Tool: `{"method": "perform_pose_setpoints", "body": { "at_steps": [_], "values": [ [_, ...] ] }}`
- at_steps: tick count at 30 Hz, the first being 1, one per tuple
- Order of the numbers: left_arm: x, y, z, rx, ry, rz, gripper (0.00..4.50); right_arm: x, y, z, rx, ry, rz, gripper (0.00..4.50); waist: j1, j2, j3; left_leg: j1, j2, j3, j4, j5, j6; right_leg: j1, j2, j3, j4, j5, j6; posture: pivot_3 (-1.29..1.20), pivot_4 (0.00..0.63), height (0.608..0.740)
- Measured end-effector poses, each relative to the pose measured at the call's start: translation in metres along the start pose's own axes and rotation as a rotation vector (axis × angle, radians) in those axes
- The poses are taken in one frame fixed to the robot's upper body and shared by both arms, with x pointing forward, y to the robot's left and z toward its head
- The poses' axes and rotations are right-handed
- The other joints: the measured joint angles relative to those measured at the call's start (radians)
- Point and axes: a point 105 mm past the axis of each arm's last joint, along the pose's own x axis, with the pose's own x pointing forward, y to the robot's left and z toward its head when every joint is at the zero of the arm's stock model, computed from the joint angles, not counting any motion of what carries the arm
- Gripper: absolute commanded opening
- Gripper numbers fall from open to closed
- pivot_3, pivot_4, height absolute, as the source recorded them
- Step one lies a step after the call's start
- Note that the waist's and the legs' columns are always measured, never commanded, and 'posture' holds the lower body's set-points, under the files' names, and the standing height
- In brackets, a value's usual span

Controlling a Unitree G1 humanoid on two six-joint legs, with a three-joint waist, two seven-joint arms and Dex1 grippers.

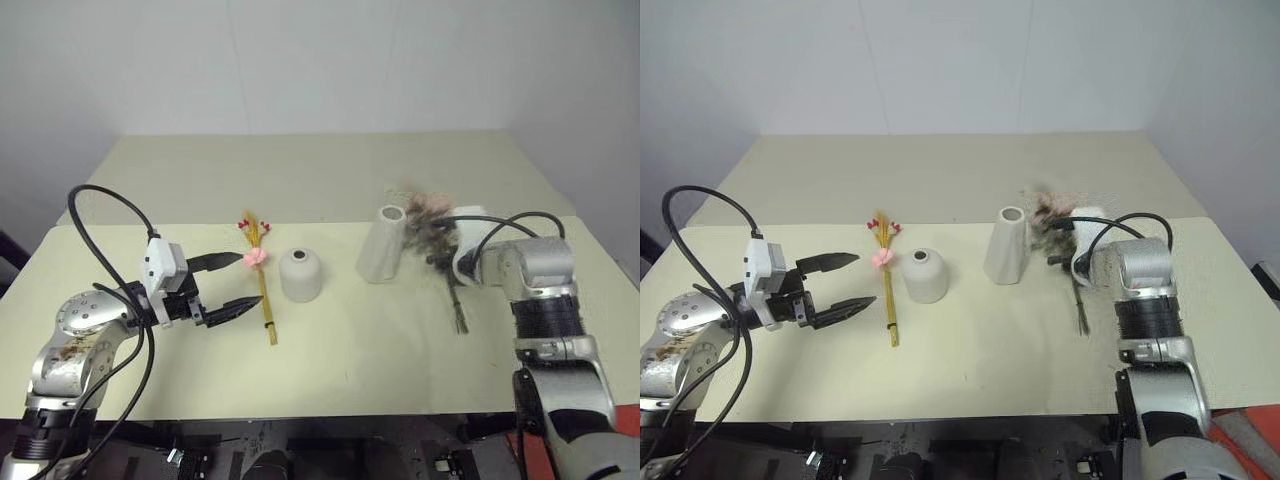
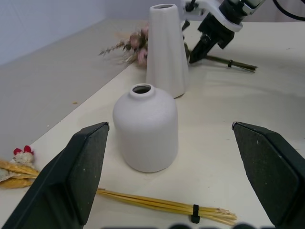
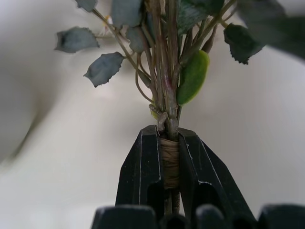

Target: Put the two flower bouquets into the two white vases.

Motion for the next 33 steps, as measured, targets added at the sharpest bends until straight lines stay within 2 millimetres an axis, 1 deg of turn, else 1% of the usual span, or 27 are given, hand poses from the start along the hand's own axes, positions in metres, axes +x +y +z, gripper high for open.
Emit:
{"method": "perform_pose_setpoints", "body": {
  "at_steps": [1, 2, 3, 5, 8, 9, 11, 13, 15, 17, 21, 24, 28, 31, 33],
  "values": [
    [0.0, 0.0, 0.001, 0.001, -0.003, 0.0, 4.5, -0.011, -0.009, 0.022, -0.008, -0.184, -0.083, 0.21, 0.001, 0.0, 0.0, -0.001, 0.0, 0.0, 0.0, 0.0, 0.0, -0.001, 0.0, 0.0, 0.0, 0.0, 0.0, 0.0, 0.15, 0.74],
    [0.0, 0.001, 0.001, 0.001, -0.003, 0.001, 4.5, -0.02, -0.013, 0.034, -0.005, -0.279, -0.116, 0.21, 0.001, 0.0, 0.0, -0.003, 0.0, 0.0, 0.0, 0.0, -0.001, -0.004, 0.0, 0.0, 0.001, 0.0, 0.0, 0.0, 0.15, 0.74],
    [0.0, 0.001, 0.001, 0.003, -0.004, 0.001, 4.5, -0.033, -0.016, 0.05, 0.015, -0.39, -0.141, 0.21, 0.001, 0.0, 0.0, -0.006, 0.0, 0.0, 0.0, 0.001, -0.001, -0.006, 0.0, 0.0, 0.001, 0.0, 0.0, 0.0, 0.15, 0.74],
    [0.002, 0.002, 0.004, 0.009, -0.01, -0.002, 4.5, -0.058, -0.016, 0.075, 0.102, -0.583, -0.12, 0.21, -0.001, 0.0, 0.0, -0.01, 0.0, 0.0, 0.001, 0.001, -0.003, -0.011, 0.0, 0.001, 0.002, 0.002, 0.0, 0.0, 0.15, 0.74],
    [0.005, 0.009, 0.011, 0.027, -0.029, -0.008, 4.5, -0.101, -0.008, 0.101, 0.363, -0.876, 0.066, 0.21, -0.004, 0.0, 0.0, -0.01, 0.001, 0.0, 0.001, 0.002, -0.004, -0.012, 0.001, 0.001, 0.002, 0.004, -0.002, 0.0, 0.15, 0.74],
    [0.006, 0.009, 0.014, 0.031, -0.034, -0.015, 4.5, -0.114, -0.006, 0.109, 0.392, -0.952, 0.114, 0.21, -0.006, 0.001, 0.0, -0.01, 0.001, 0.0, 0.001, 0.003, -0.004, -0.012, 0.002, 0.001, 0.002, 0.005, -0.002, 0.0, 0.15, 0.74],
    [0.006, 0.01, 0.012, 0.021, -0.034, -0.026, 4.5, -0.137, -0.002, 0.12, 0.386, -1.063, 0.19, 0.21, -0.011, 0.001, 0.0, -0.009, 0.001, 0.001, 0.001, 0.003, -0.004, -0.011, 0.002, 0.002, 0.002, 0.007, -0.002, 0.0, 0.15, 0.74],
    [0.006, 0.01, 0.008, 0.005, -0.027, -0.03, 4.5, -0.15, 0.006, 0.127, 0.388, -1.12, 0.254, 0.21, -0.019, 0.001, 0.0, -0.009, 0.001, 0.001, 0.001, 0.005, -0.004, -0.011, 0.003, 0.002, 0.002, 0.009, -0.002, 0.0, 0.15, 0.74],
    [0.007, 0.009, 0.007, 0.002, -0.026, -0.037, 4.5, -0.155, 0.014, 0.131, 0.391, -1.147, 0.305, 0.21, -0.025, 0.001, 0.0, -0.008, 0.002, 0.001, 0.001, 0.006, -0.004, -0.011, 0.004, 0.003, 0.003, 0.009, -0.003, 0.0, 0.15, 0.74],
    [0.007, 0.01, 0.008, 0.004, -0.028, -0.038, 4.5, -0.154, 0.022, 0.132, 0.403, -1.16, 0.333, 0.21, -0.029, 0.001, 0.0, -0.006, 0.004, 0.002, 0.001, 0.006, -0.004, -0.011, 0.005, 0.004, 0.004, 0.01, -0.004, 0.0, 0.15, 0.74],
    [0.008, 0.01, 0.008, 0.001, -0.03, -0.036, 4.5, -0.135, 0.042, 0.135, 0.417, -1.136, 0.385, 0.21, -0.037, 0.001, -0.001, -0.005, 0.004, 0.004, 0.0, 0.006, -0.004, -0.011, 0.006, 0.007, 0.004, 0.01, -0.004, 0.0, 0.15, 0.74],
    [0.008, 0.01, 0.007, -0.003, -0.03, -0.029, 4.5, -0.125, 0.057, 0.139, 0.411, -1.13, 0.421, 0.21, -0.042, 0.001, 0.0, -0.005, 0.004, 0.005, 0.0, 0.006, -0.004, -0.012, 0.006, 0.007, 0.004, 0.01, -0.004, 0.0, 0.15, 0.74],
    [0.005, 0.007, 0.003, -0.025, -0.022, -0.017, 4.5, -0.119, 0.072, 0.142, 0.408, -1.134, 0.464, 0.21, -0.043, 0.001, 0.0, -0.006, 0.004, 0.005, 0.0, 0.006, -0.004, -0.012, 0.006, 0.008, 0.003, 0.01, -0.004, 0.0, 0.15, 0.74],
    [0.002, 0.005, -0.003, -0.048, -0.007, -0.004, 4.5, -0.115, 0.079, 0.141, 0.405, -1.127, 0.484, 0.21, -0.043, 0.001, 0.0, -0.005, 0.004, 0.005, 0.0, 0.006, -0.004, -0.012, 0.006, 0.009, 0.004, 0.01, -0.004, 0.0, 0.15, 0.74],
    [0.0, 0.005, -0.003, -0.047, -0.006, 0.009, 4.5, -0.114, 0.082, 0.143, 0.406, -1.131, 0.495, 0.21, -0.043, 0.001, 0.0, -0.005, 0.004, 0.005, 0.0, 0.006, -0.004, -0.013, 0.006, 0.009, 0.004, 0.01, -0.004, 0.0, 0.15, 0.74]
  ]
}}
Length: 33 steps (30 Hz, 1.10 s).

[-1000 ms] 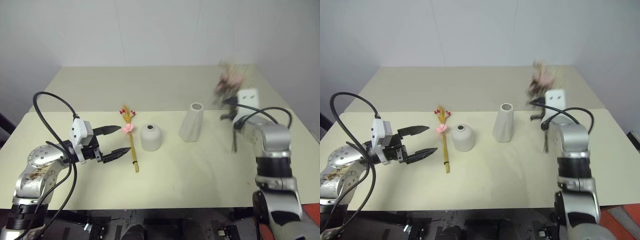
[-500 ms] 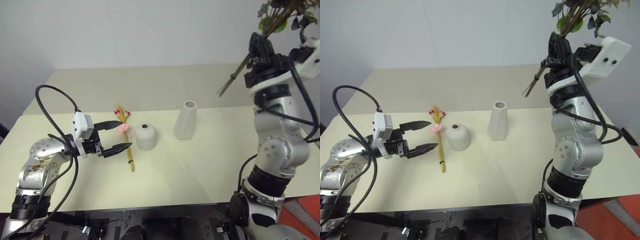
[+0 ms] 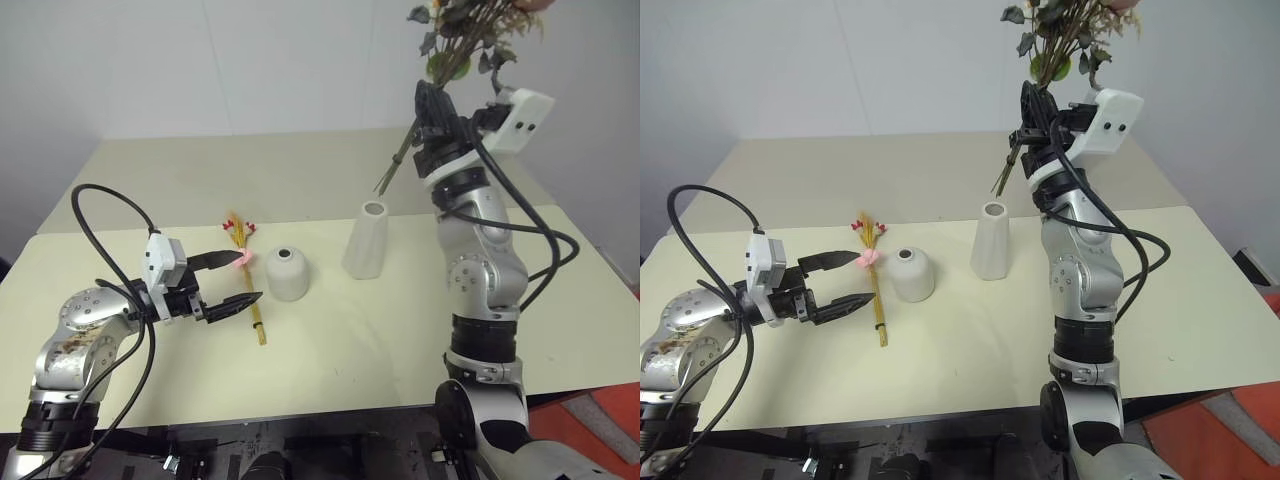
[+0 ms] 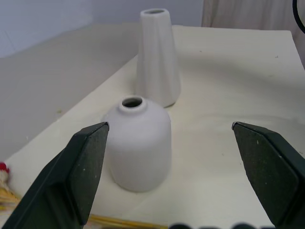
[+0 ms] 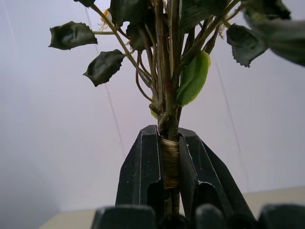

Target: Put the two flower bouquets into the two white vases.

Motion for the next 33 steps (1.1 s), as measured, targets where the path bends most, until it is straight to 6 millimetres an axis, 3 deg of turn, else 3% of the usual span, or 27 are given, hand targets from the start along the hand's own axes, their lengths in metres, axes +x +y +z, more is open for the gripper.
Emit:
{"method": "perform_pose_setpoints", "body": {
  "at_steps": [10, 33],
  "values": [
    [-0.004, -0.003, 0.001, 0.001, 0.005, 0.021, 4.5, 0.001, 0.001, -0.027, 0.001, 0.054, 0.033, 0.21, -0.002, 0.0, 0.0, 0.0, 0.0, 0.0, 0.0, 0.0, 0.0, 0.0, 0.0, 0.0, 0.0, 0.0, 0.0, 0.0, 0.15, 0.74],
    [-0.006, -0.003, 0.0, -0.013, 0.011, 0.033, 4.5, -0.016, -0.011, -0.036, -0.035, 0.059, -0.01, 0.21, -0.004, 0.0, 0.0, 0.002, 0.0, 0.002, 0.0, 0.0, 0.0, 0.0, 0.001, 0.003, 0.001, 0.0, 0.0, 0.0, 0.15, 0.74]
  ]
}}
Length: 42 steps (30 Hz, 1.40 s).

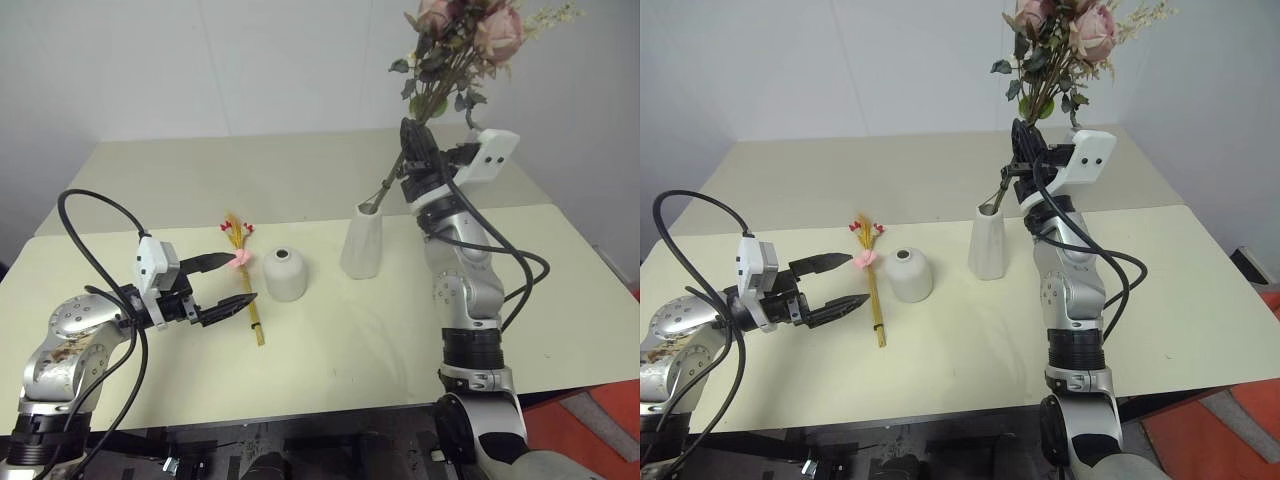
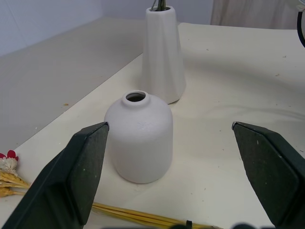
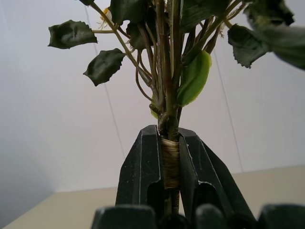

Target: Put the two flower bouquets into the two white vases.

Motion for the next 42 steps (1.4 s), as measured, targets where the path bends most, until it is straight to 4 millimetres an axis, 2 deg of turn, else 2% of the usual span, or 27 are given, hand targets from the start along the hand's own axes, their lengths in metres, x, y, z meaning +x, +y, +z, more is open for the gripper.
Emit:
{"method": "perform_pose_setpoints", "body": {
  "at_steps": [10, 21, 28, 34, 42],
  "values": [
    [0.001, 0.002, 0.001, -0.016, -0.021, 0.007, 4.5, -0.001, -0.016, 0.002, -0.003, -0.003, -0.075, 0.21, 0.001, 0.0, 0.0, 0.0, 0.0, 0.0, 0.0, 0.0, 0.0, 0.0, 0.0, 0.0, 0.0, 0.0, 0.0, 0.0, 0.15, 0.74],
    [0.003, 0.002, 0.001, -0.034, -0.042, 0.006, 4.5, 0.004, -0.024, 0.008, 0.12, -0.019, -0.148, 0.21, 0.001, 0.0, 0.0, 0.0, 0.0, 0.0, 0.0, 0.0, 0.0, 0.0, 0.0, 0.0, 0.0, 0.0, 0.0, 0.0, 0.15, 0.74],
    [0.003, 0.001, 0.001, -0.035, -0.043, 0.005, 4.5, 0.005, -0.01, 0.011, 0.053, -0.012, -0.074, 0.21, 0.0, 0.0, 0.0, 0.0, 0.0, 0.0, 0.0, 0.0, 0.0, 0.0, 0.0, 0.0, 0.0, 0.0, 0.0, 0.0, 0.15, 0.74],
    [0.004, 0.002, 0.003, -0.032, -0.053, 0.003, 4.5, -0.001, 0.013, -0.004, -0.01, 0.042, 0.036, 0.21, 0.0, 0.0, 0.0, 0.0, 0.0, 0.0, 0.0, 0.0, 0.0, 0.0, 0.0, 0.0, 0.0, 0.0, 0.0, 0.0, 0.15, 0.74],
    [0.005, 0.001, 0.003, -0.035, -0.063, 0.007, 4.5, -0.004, 0.02, -0.006, -0.111, 0.025, 0.082, 0.21, 0.0, 0.0, 0.0, 0.0, 0.0, 0.001, 0.0, 0.0, 0.0, 0.0, 0.0, 0.001, 0.0, 0.0, 0.0, 0.0, 0.15, 0.74]
  ]
}}
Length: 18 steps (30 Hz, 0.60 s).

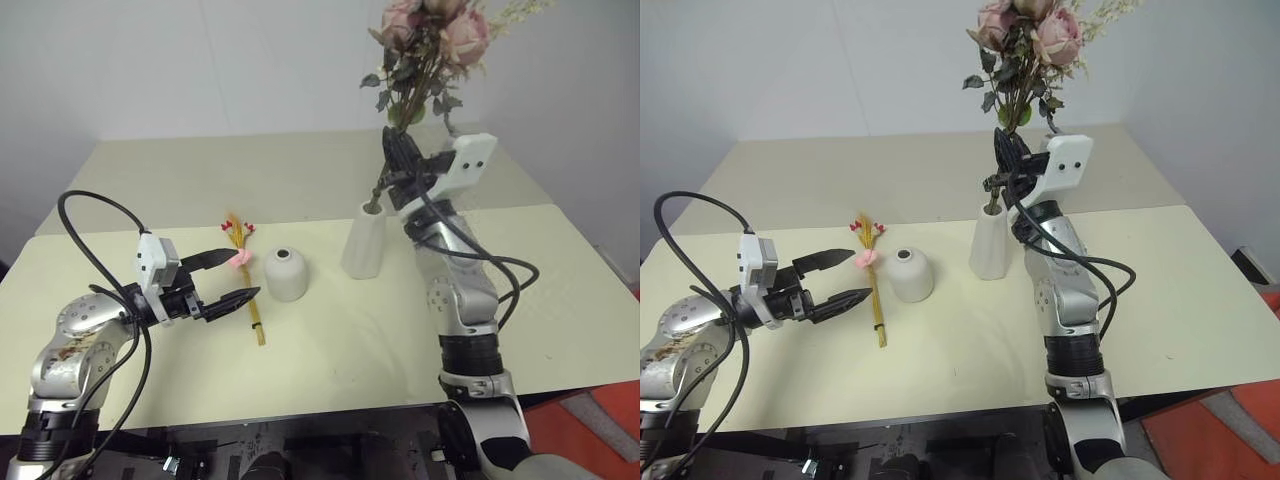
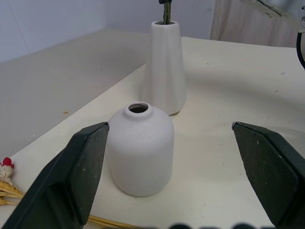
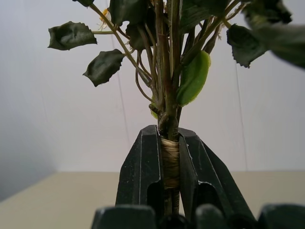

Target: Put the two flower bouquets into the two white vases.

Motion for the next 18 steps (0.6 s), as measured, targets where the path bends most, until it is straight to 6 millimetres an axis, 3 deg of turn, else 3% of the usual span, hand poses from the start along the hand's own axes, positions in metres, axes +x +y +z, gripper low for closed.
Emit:
{"method": "perform_pose_setpoints", "body": {
  "at_steps": [4, 8, 16, 18],
  "values": [
    [0.001, 0.0, 0.0, -0.004, -0.006, 0.001, 4.5, -0.002, 0.003, -0.003, -0.032, -0.003, 0.014, 0.21, 0.0, 0.0, 0.0, 0.0, 0.0, 0.0, 0.0, 0.0, 0.0, 0.0, 0.0, 0.0, 0.0, 0.0, 0.0, 0.0, 0.15, 0.74],
    [0.001, 0.0, 0.0, -0.004, -0.008, 0.002, 4.5, -0.009, 0.003, -0.017, -0.039, 0.042, 0.011, 1.52, 0.001, 0.0, 0.0, 0.0, 0.0, 0.0, 0.0, 0.0, 0.0, 0.0, 0.0, 0.0, 0.0, 0.0, 0.0, 0.0, 0.15, 0.74],
    [0.001, 0.0, -0.001, -0.005, -0.007, 0.004, 4.5, -0.018, 0.001, -0.027, -0.042, 0.067, 0.0, 4.34, 0.002, 0.0, 0.0, 0.0, 0.0, 0.0, 0.0, 0.0, 0.0, 0.0, 0.0, 0.0, 0.0, 0.0, 0.0, 0.0, 0.15, 0.74],
    [0.001, 0.0, -0.001, -0.006, -0.007, 0.004, 4.5, -0.026, 0.0, -0.029, -0.039, 0.076, -0.007, 4.47, 0.003, 0.0, 0.0, 0.0, 0.0, 0.0, 0.0, 0.0, 0.0, 0.0, 0.0, 0.0, 0.0, 0.0, 0.0, 0.0, 0.15, 0.74]
  ]
}}
